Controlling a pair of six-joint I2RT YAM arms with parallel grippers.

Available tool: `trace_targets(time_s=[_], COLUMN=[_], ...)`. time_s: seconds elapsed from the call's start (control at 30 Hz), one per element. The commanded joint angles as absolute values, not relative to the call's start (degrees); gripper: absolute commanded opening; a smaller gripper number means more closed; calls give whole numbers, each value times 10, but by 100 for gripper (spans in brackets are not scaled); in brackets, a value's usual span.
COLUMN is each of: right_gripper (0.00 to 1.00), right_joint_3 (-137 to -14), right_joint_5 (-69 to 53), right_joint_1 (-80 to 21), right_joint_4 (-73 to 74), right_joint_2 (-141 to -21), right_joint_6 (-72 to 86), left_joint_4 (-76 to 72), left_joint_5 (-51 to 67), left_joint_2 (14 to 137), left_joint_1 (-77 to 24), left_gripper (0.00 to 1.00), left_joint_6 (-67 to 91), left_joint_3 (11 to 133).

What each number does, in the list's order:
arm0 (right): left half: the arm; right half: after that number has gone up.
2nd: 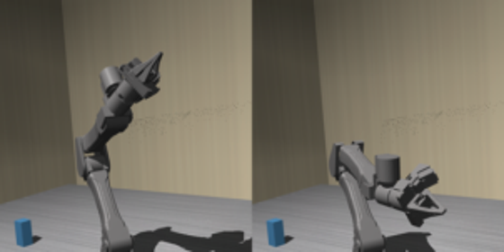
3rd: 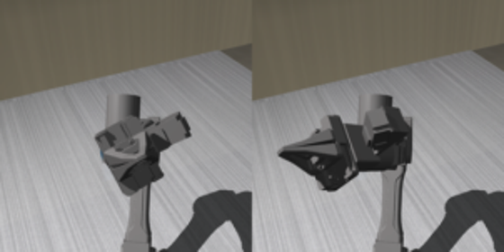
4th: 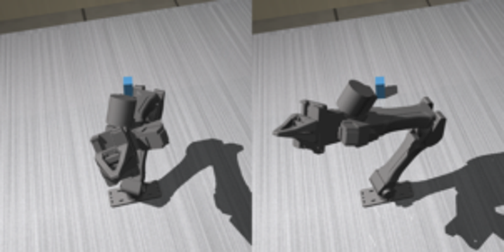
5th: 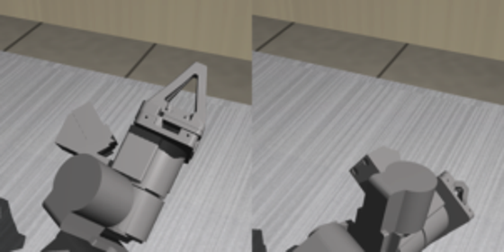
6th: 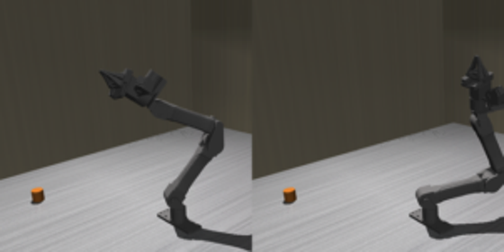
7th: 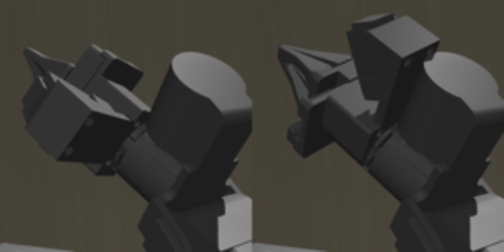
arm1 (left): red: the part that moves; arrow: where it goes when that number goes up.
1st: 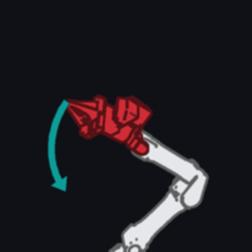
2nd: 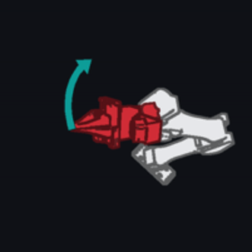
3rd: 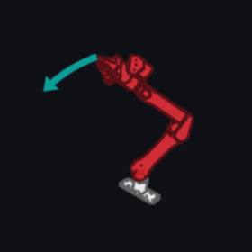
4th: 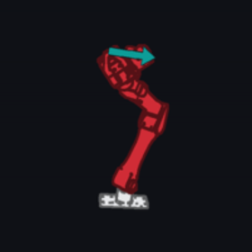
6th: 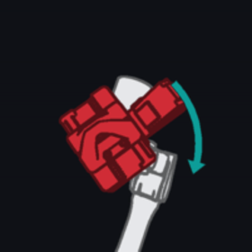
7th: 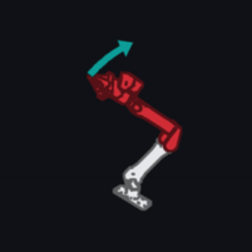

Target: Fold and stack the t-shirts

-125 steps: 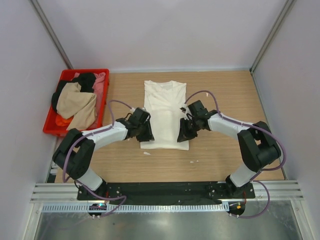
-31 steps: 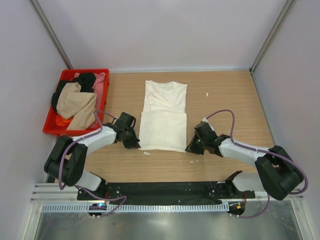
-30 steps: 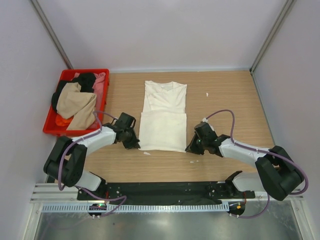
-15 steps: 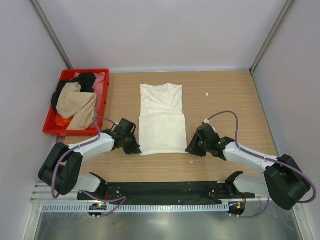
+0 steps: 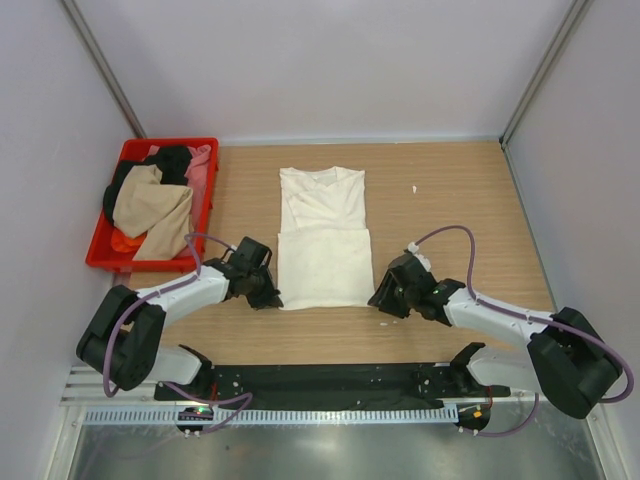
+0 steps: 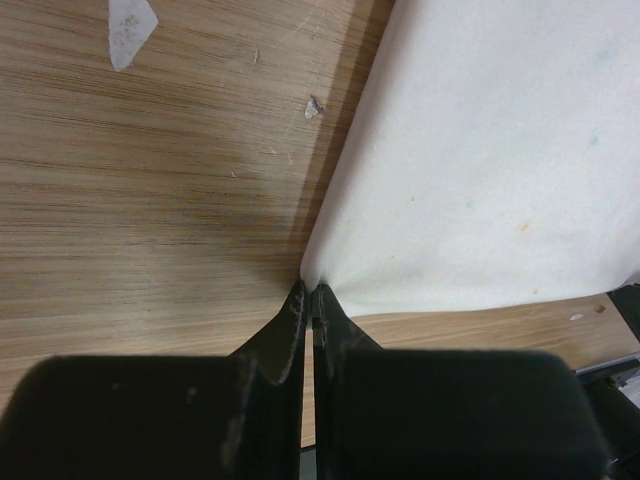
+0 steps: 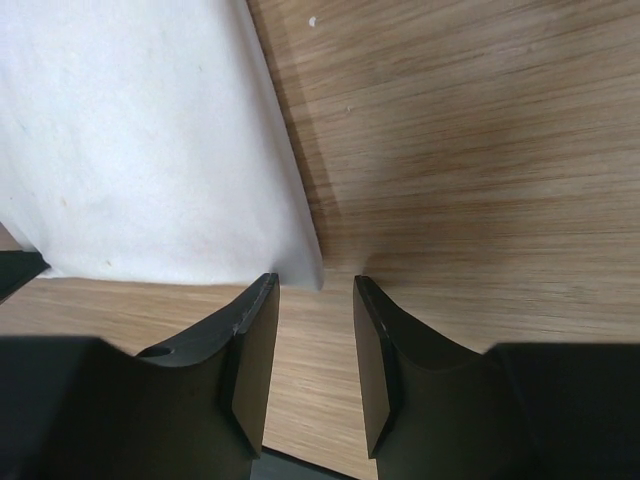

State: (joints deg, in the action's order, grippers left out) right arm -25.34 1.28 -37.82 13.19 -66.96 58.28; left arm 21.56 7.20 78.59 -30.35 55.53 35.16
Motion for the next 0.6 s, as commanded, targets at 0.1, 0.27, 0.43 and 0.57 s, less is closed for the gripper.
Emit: trace_targets(time_s=[0.1,0.27,0.43,0.57], right_gripper=[41,32,1,1], right_joint_3=[-252,-246,-250,-266], right_joint_5=[46,45,38,49], right_joint_1=[-381,-381,-382,-395], right_joint_4=[106,101,112,153], right_joint_2=[-686,-690,-679,-636], right_joint_6=[594,596,583,570], left_joint_4=[217,219,234,256], left_joint_5=[60,59,53,48], left_joint_2=[791,790,777,736], left_joint_1=[-306,-306,-306,-314], left_gripper=[0,0,0,0], left_joint_6=[552,552,551,560], left_joint_3=[344,346,355,358])
